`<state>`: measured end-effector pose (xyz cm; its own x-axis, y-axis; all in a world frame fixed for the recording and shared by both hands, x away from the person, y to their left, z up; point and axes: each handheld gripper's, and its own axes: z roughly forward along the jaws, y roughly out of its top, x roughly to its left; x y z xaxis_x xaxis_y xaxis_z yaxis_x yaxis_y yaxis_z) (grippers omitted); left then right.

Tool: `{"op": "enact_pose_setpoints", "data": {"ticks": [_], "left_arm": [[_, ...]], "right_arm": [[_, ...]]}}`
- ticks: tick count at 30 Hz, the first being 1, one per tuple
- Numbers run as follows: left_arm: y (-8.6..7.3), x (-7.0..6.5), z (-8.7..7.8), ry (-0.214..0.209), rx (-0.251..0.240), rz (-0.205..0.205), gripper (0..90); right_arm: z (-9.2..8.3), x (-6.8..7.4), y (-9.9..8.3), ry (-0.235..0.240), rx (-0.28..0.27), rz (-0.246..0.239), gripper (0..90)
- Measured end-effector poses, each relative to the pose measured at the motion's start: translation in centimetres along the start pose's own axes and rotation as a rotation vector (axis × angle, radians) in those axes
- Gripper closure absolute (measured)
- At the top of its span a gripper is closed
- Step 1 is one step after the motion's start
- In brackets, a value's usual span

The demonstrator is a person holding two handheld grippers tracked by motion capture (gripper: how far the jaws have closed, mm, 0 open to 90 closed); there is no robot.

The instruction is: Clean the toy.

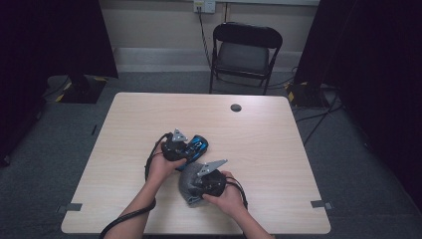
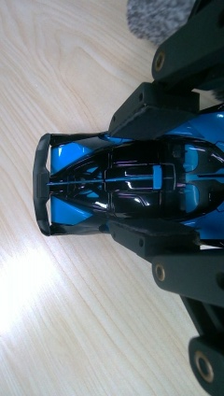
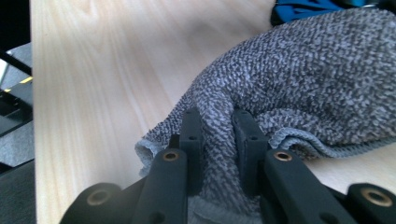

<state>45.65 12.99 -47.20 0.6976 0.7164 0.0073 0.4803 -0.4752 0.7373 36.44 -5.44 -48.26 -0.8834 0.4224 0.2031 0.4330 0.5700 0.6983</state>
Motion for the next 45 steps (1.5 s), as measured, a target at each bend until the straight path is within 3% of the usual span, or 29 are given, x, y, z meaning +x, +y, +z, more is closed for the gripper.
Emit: {"op": "enact_pose_setpoints", "data": {"ticks": [11,14,20,27,34,39,45], "left_arm": [[-0.1,0.0,0.0,-0.001,-0.008,-0.007,49.1],[-0.1,-0.1,0.0,0.001,-0.006,-0.007,49.2],[-0.2,-0.1,-0.1,0.003,-0.003,-0.005,49.1],[-0.2,-0.1,-0.2,0.003,-0.002,-0.005,49.2],[-0.2,-0.1,-0.2,0.001,-0.002,-0.004,49.1],[-0.2,-0.1,-0.2,0.001,-0.003,-0.006,49.2],[-0.2,0.0,-0.2,-0.001,-0.004,-0.006,49.2]], "right_arm": [[-0.3,0.8,-0.4,0.049,0.015,-0.037,76.5],[-0.7,0.9,-0.5,0.039,0.025,-0.054,76.5],[-2.3,0.2,-1.1,0.015,0.016,-0.043,76.3],[-4.8,-1.5,-1.6,-0.036,-0.033,0.008,76.7],[-6.8,-3.0,-1.5,-0.095,-0.044,0.032,77.0],[-7.7,-4.1,-1.5,-0.165,-0.067,0.045,77.4],[-8.2,-5.9,-1.6,-0.228,-0.074,0.107,77.5]]}}
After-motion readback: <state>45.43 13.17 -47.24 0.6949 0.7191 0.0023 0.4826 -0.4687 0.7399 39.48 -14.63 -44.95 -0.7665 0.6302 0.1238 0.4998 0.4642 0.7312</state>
